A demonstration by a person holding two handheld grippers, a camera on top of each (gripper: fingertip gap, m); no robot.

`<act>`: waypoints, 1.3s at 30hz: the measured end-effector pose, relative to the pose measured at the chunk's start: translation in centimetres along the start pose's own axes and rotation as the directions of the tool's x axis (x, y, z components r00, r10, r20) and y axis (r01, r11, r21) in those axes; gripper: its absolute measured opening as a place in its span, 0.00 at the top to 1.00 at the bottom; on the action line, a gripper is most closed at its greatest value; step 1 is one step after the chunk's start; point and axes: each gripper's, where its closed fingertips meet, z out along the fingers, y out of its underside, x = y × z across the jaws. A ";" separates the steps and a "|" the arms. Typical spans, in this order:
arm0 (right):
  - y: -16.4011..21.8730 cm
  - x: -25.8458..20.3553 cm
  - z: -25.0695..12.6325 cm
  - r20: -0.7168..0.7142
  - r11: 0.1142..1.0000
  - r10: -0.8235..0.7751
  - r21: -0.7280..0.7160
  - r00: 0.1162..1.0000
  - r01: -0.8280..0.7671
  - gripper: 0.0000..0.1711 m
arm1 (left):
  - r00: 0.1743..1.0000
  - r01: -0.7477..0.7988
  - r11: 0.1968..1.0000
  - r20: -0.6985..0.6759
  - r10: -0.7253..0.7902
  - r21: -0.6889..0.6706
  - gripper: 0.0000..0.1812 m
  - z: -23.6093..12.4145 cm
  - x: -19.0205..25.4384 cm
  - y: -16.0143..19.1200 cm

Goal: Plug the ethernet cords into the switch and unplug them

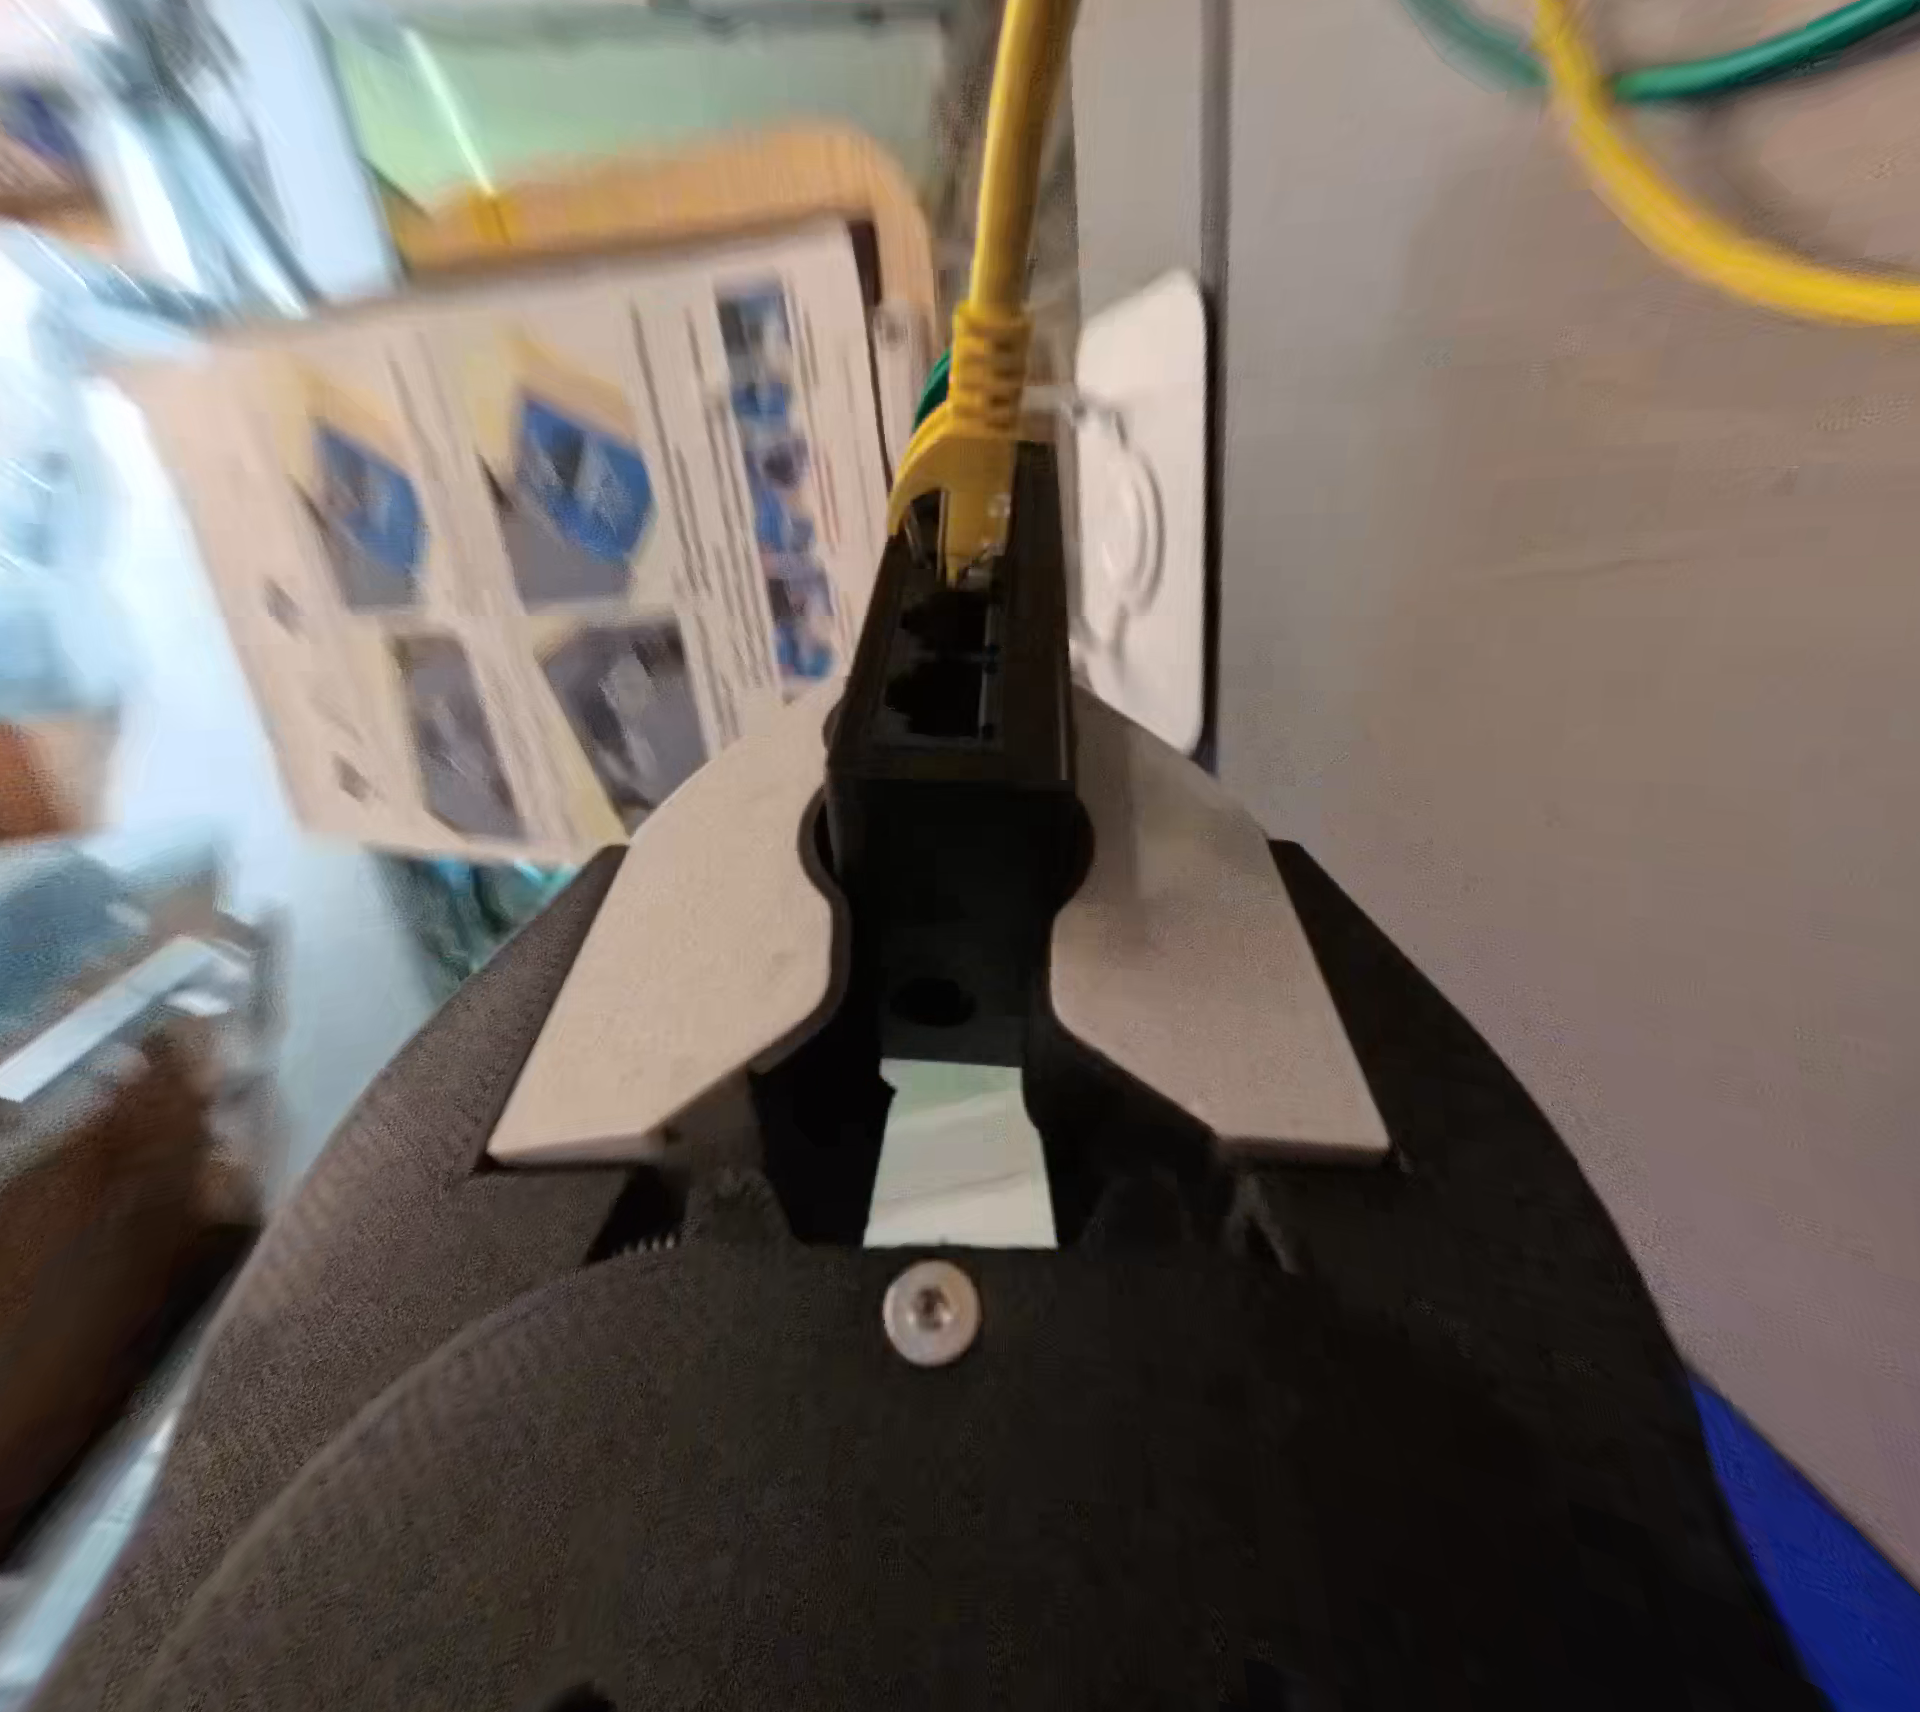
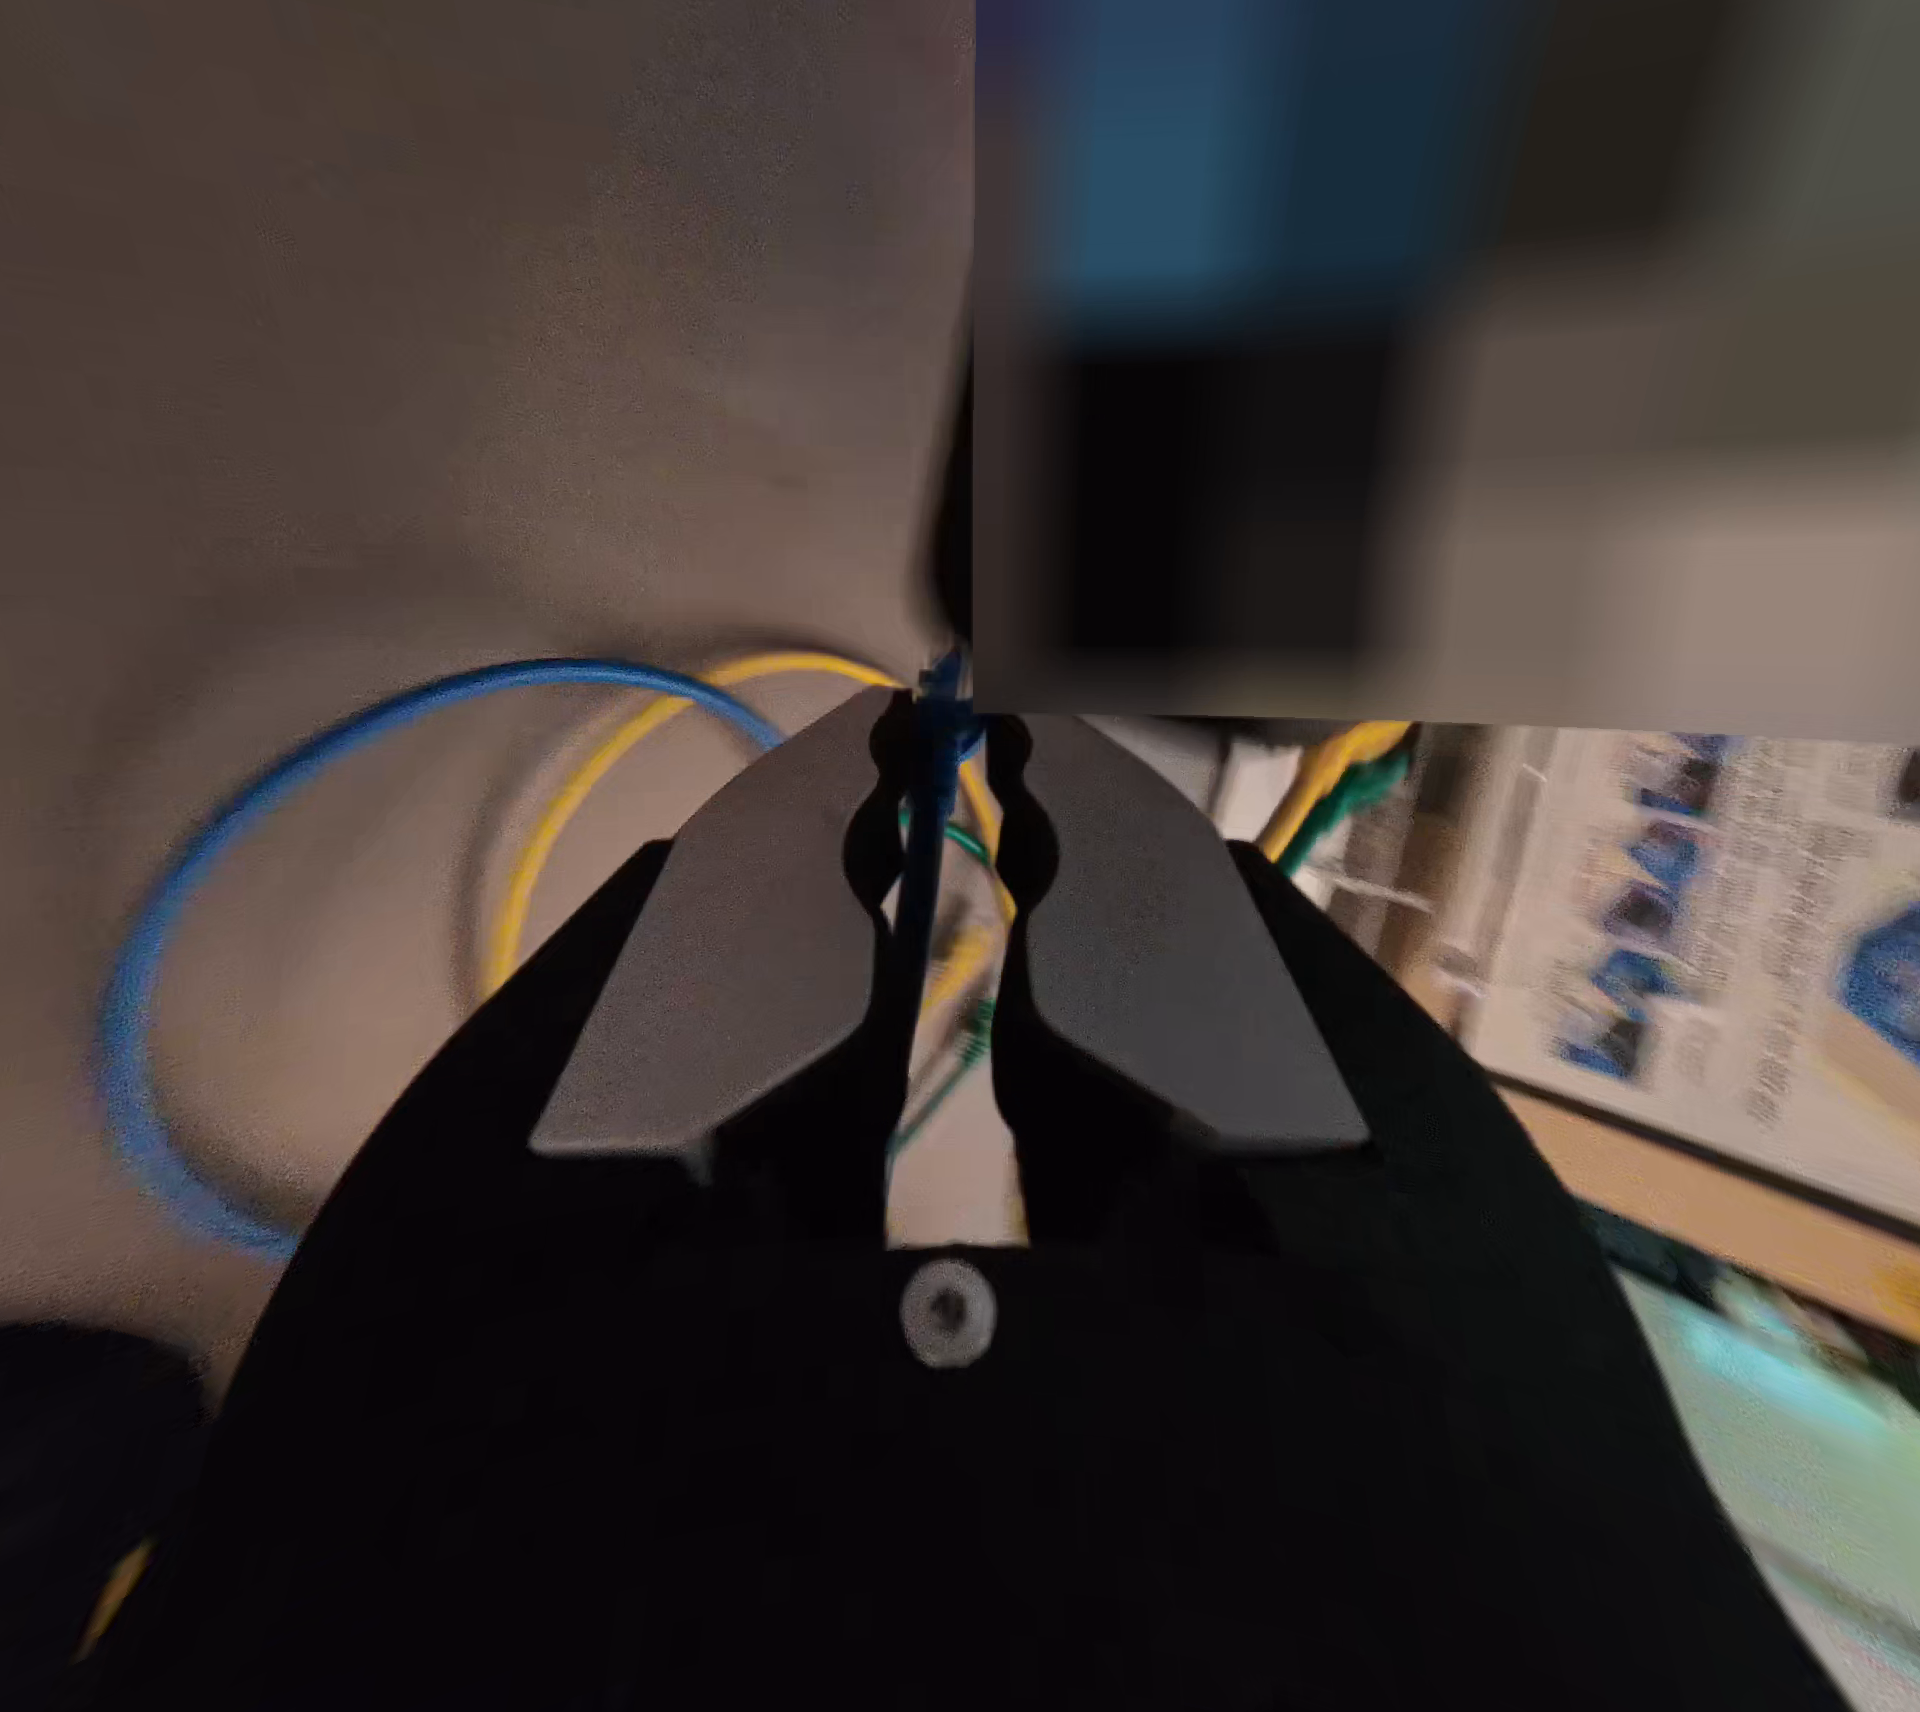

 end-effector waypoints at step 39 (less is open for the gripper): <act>5.4 -12.5 4.9 0.344 0.717 0.694 -0.255 0.633 -0.648 0.91 | 0.922 0.378 0.917 0.135 -0.362 -0.127 0.83 -5.4 -8.2 14.3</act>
